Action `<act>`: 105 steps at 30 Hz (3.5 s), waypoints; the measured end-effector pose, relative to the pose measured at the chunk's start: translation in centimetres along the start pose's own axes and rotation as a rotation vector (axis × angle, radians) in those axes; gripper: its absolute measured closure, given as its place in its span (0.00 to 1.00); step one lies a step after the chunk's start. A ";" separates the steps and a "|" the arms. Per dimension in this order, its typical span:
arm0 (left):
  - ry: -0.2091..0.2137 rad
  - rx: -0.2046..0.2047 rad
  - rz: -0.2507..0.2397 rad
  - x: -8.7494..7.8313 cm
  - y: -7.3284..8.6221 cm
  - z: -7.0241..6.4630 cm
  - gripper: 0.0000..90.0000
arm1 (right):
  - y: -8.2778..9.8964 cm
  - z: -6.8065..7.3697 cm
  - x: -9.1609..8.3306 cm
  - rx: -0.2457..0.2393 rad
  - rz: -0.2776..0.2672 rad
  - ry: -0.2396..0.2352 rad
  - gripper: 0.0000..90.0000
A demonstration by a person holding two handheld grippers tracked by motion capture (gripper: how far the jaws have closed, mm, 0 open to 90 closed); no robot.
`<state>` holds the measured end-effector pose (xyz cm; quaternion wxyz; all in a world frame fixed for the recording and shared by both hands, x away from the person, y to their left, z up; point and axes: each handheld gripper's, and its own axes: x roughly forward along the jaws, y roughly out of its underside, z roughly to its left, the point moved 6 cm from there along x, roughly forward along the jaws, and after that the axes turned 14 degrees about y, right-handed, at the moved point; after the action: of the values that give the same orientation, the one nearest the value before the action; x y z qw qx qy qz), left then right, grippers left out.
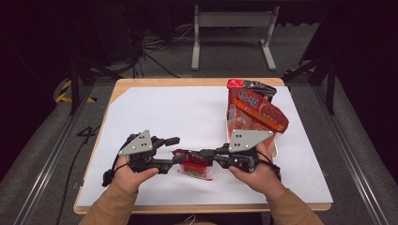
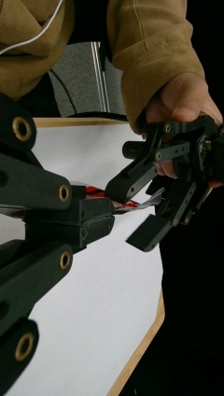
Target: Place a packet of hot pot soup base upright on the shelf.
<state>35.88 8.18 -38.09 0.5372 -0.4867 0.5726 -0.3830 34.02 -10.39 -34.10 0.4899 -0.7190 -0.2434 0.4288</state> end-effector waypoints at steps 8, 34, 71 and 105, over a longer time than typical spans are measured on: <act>0.064 0.015 0.010 0.7 -0.4 -0.6 0.85 | 0.6 -0.7 -0.3 0.024 -0.003 0.038 1.00; 0.165 0.031 0.061 2.7 -2.6 -0.5 1.00 | 2.6 -3.2 -4.8 0.115 -0.029 0.199 0.66; 0.190 0.043 0.028 5.5 -8.6 1.6 1.00 | 10.6 -11.9 -14.5 0.284 0.094 0.572 0.44; 0.207 0.060 -0.020 10.9 -12.1 2.6 1.00 | 17.4 -16.0 -14.7 0.364 0.289 0.683 0.37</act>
<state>40.80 -4.95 -29.45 0.4858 -0.4339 0.6083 -0.4536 38.92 -36.62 -42.01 0.5965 -0.7484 0.1164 0.2656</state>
